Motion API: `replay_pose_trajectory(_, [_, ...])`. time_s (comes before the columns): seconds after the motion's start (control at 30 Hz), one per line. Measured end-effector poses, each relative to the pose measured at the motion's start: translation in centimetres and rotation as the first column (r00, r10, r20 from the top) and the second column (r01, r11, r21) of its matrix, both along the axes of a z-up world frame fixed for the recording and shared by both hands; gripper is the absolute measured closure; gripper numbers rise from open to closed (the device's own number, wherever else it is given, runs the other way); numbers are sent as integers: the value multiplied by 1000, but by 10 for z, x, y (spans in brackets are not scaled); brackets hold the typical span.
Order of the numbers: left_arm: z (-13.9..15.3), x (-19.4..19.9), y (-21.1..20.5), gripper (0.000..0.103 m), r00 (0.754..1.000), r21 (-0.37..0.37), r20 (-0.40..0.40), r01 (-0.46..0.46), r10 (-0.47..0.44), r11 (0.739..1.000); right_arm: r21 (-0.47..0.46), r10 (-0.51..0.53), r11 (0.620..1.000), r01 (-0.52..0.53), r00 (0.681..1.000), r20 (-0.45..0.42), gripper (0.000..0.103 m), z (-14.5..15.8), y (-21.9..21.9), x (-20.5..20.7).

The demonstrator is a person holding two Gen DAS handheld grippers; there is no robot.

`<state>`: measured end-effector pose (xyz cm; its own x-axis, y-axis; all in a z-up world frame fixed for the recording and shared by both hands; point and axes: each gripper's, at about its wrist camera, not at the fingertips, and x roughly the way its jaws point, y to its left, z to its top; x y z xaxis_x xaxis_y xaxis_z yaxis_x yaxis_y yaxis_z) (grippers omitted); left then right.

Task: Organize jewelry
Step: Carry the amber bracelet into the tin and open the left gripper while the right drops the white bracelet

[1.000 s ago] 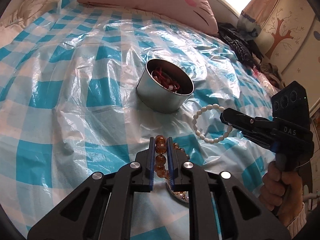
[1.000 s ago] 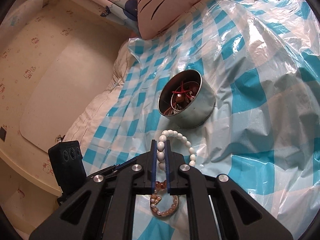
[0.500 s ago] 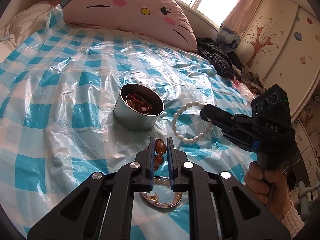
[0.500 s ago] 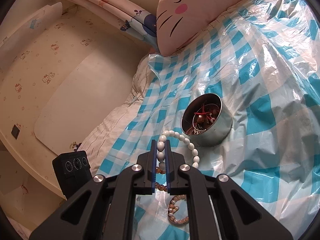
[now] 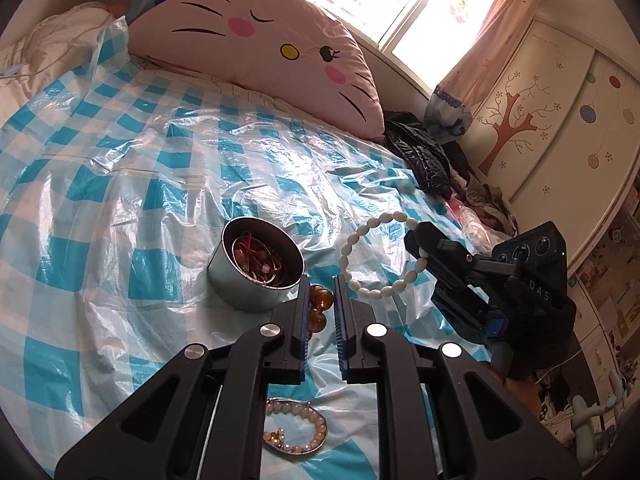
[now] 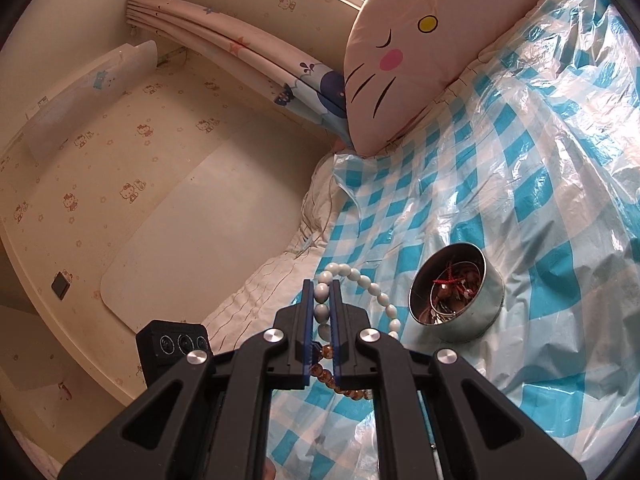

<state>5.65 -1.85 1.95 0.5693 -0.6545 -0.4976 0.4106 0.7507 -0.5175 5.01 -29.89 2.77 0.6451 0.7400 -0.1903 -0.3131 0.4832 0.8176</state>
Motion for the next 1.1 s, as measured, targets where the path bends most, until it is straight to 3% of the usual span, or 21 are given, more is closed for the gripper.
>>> replay_pose_trajectory(0.33, [13, 24, -12, 92, 999, -28, 31, -24, 25, 999, 41, -33, 999, 32, 999, 23, 94, -1, -5, 23])
replay_pose_trajectory(1.1, [5, 74, -39, 92, 999, -30, 23, -34, 34, 999, -21, -67, 998, 67, 997, -31, 93, -21, -5, 65])
